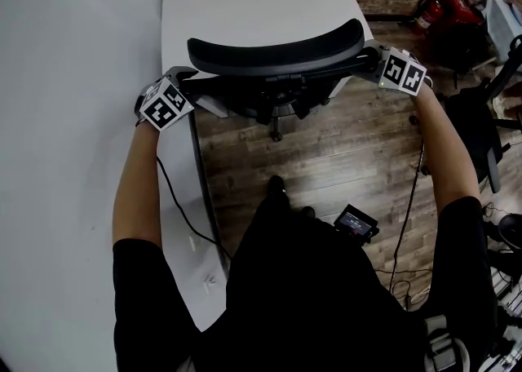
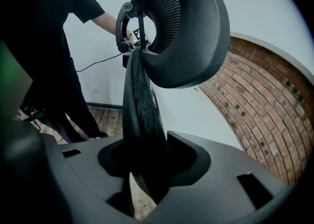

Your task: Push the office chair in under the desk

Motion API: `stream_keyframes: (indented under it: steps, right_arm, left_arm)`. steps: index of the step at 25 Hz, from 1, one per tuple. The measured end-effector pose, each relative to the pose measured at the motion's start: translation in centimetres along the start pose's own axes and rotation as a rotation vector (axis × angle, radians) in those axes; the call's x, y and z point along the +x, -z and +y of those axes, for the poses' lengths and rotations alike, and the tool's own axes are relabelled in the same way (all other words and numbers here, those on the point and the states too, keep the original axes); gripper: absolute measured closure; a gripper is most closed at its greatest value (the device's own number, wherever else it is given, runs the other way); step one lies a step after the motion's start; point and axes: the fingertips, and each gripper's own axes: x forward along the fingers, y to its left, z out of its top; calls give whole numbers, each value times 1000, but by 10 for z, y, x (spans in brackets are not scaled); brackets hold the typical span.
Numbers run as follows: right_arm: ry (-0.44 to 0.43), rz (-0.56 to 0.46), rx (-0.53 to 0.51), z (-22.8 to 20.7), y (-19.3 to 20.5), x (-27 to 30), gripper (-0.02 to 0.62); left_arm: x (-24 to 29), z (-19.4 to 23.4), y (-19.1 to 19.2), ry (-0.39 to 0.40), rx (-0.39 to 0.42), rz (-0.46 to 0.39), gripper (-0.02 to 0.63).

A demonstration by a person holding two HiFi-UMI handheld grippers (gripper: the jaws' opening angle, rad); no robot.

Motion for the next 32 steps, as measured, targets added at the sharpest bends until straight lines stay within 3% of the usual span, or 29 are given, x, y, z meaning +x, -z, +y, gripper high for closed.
stream_keyframes:
  steps: [11,26,32]
  right_arm:
    - [-14,1,-13,-28,15,0,423]
    - [-12,-8,-15,-44,17,-1,420]
    - [-10,63,8,-45,24,4,411]
  left_arm:
    - [10,5,-16,-38,-11,-15,425]
    - [14,17,-20,-13,-15,9,425]
    - [20,22,-19,-61,-28,7,423]
